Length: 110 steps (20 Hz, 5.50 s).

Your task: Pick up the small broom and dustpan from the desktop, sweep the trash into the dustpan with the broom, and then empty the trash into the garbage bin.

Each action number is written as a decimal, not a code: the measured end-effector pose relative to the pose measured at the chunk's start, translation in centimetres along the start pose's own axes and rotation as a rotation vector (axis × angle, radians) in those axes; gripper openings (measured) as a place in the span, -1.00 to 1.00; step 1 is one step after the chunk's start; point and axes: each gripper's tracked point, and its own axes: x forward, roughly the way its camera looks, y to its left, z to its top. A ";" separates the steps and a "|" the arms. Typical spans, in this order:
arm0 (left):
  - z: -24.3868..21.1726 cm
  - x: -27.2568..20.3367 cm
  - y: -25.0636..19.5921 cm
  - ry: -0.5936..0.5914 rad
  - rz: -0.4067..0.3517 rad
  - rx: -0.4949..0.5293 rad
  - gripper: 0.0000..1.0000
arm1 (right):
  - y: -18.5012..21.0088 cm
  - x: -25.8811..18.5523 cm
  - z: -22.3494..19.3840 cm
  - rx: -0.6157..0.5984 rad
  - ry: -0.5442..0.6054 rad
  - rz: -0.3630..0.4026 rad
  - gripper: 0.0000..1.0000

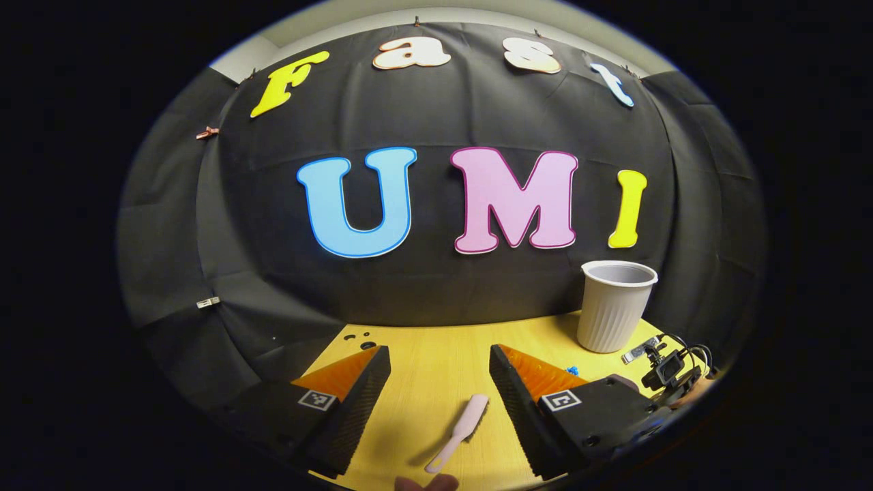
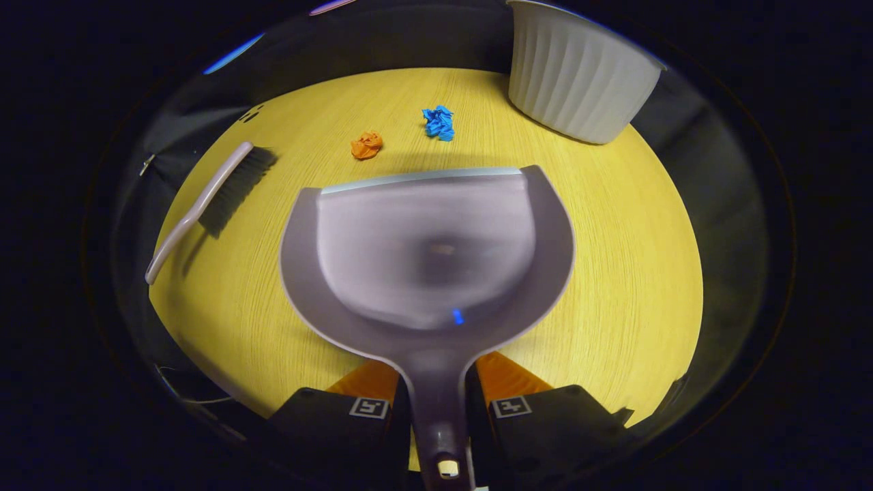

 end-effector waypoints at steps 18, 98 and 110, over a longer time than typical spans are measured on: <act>-21.9 5.0 -1.2 0.614 -0.281 0.123 0.87 | 0.0 -7.7 -2.3 -0.095 -0.116 0.031 -0.26; -25.9 12.3 -19.9 0.810 -0.620 0.250 -0.46 | -5.2 -6.2 5.7 0.016 -0.095 -0.030 -0.26; -30.0 7.4 -13.9 0.862 -0.581 0.196 -0.46 | -5.8 -9.1 10.8 0.100 -0.169 -0.143 -0.26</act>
